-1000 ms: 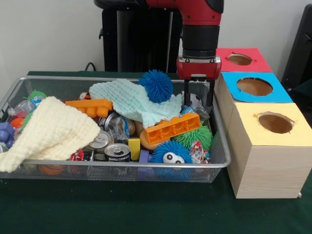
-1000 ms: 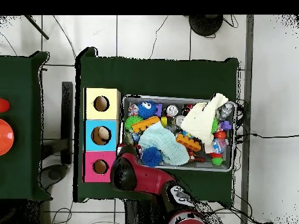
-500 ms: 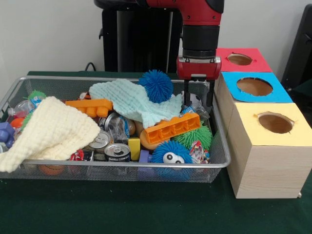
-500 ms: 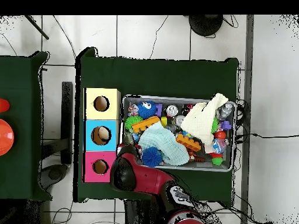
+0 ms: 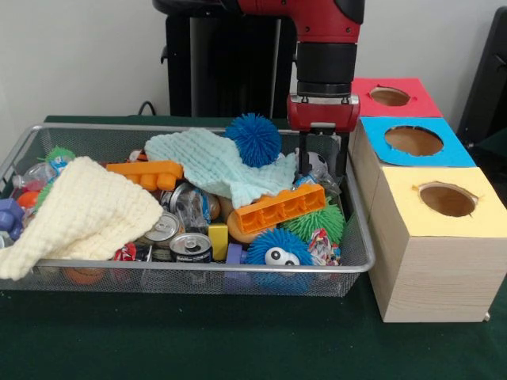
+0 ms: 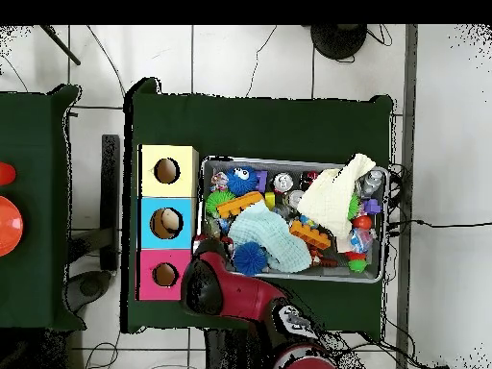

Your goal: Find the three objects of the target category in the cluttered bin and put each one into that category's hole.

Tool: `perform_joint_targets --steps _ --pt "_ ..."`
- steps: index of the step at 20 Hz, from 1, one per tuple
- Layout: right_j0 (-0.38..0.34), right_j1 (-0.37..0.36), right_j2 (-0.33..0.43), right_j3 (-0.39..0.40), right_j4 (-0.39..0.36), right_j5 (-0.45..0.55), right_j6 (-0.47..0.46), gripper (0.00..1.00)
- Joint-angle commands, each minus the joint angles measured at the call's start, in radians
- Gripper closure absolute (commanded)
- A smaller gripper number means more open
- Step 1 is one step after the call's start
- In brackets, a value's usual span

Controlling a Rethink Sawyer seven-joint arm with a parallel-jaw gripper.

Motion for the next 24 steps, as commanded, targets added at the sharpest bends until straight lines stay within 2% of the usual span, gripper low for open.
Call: perform_joint_targets --steps 1,11,24 --pt "0.018 0.043 0.017 -0.119 0.048 -0.065 0.227 0.0" --pt "0.023 0.057 0.001 -0.128 0.041 -0.085 0.215 0.0" --pt "-0.011 0.065 0.043 -0.135 0.016 -0.116 0.249 0.0"
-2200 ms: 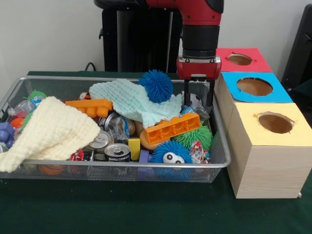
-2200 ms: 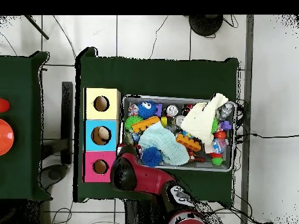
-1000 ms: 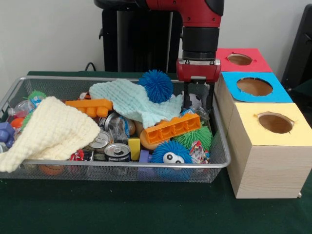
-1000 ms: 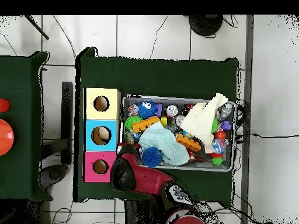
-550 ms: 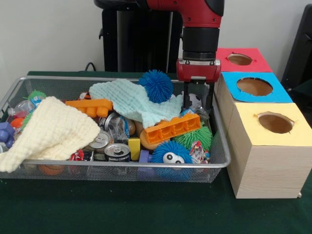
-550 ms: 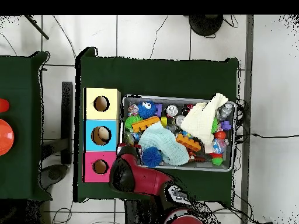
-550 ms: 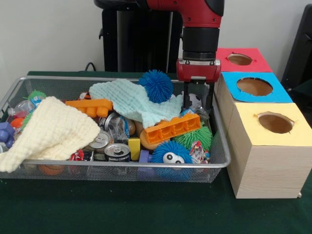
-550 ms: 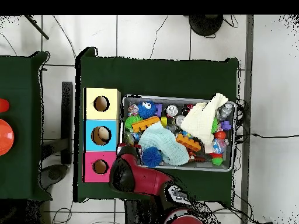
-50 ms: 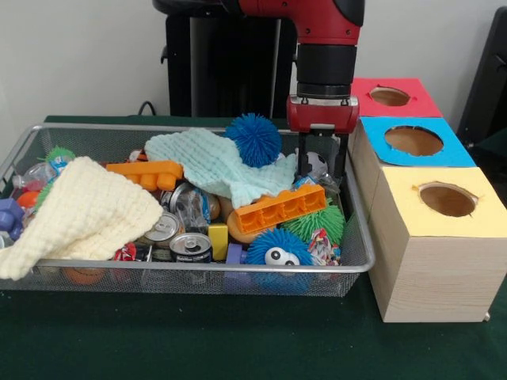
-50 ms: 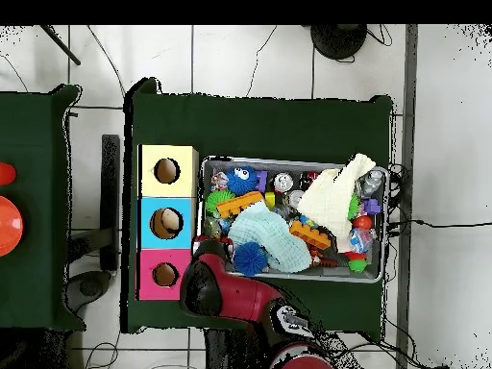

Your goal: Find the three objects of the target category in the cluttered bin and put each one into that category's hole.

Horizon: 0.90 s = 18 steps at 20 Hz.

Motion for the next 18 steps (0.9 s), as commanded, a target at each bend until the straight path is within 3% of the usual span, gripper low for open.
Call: perform_joint_targets --steps 1,18 --pt "-0.029 0.053 0.063 -0.135 0.014 -0.097 0.255 0.0" --pt "-0.062 0.055 0.106 -0.139 0.003 -0.153 0.272 0.0"
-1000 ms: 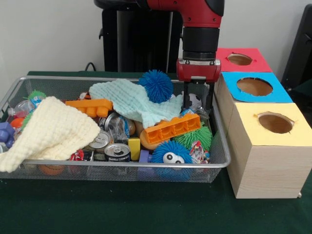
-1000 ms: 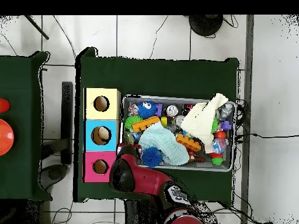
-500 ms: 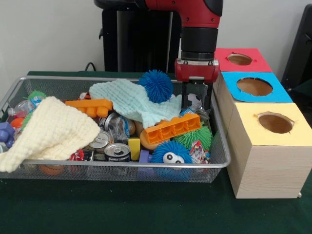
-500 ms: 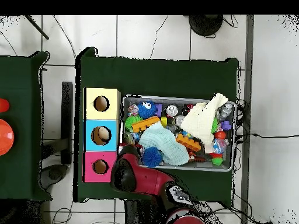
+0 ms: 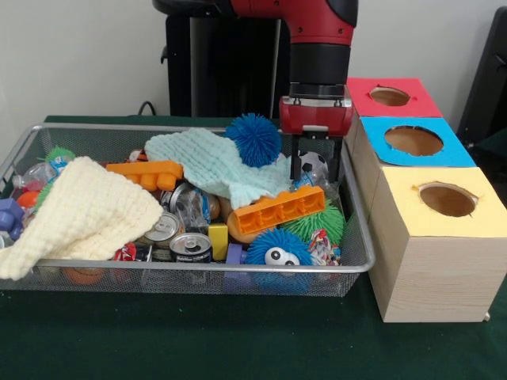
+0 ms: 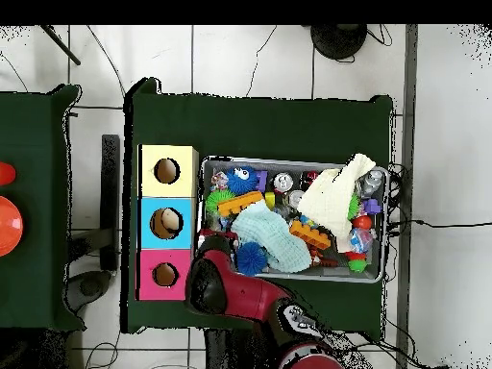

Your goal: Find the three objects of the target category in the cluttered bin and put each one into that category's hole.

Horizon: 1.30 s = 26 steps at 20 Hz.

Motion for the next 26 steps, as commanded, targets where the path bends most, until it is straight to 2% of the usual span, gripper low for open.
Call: perform_joint_targets --steps 1,9,13,17,23,26 --pt "-0.031 0.056 0.094 -0.136 0.003 -0.079 0.272 0.0" --pt "-0.018 0.061 0.094 -0.14 0.024 -0.064 0.257 0.0" --pt "0.075 0.046 -0.012 -0.162 0.132 0.075 0.158 0.0" --pt "0.149 0.054 -0.101 -0.187 0.194 0.119 0.101 0.0" --pt "0.16 0.061 -0.117 -0.198 0.182 0.116 0.122 0.0" --pt "0.174 0.059 -0.137 -0.212 0.179 0.152 0.104 0.0"
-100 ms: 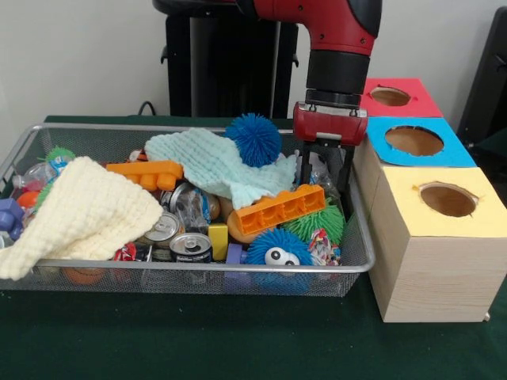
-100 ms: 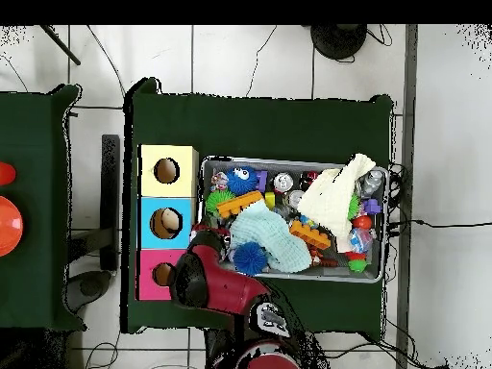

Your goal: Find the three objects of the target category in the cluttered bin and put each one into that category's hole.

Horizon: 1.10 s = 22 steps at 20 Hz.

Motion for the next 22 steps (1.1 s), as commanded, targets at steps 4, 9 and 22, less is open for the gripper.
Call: perform_joint_targets --steps 4,9,22 --pt "0.017 0.032 -0.042 -0.157 0.044 0.142 0.103 0.0" --pt "0.015 0.034 -0.04 -0.165 0.025 0.142 0.118 0.0" --pt "0.052 0.017 -0.075 -0.189 0.055 0.252 0.109 1.0"
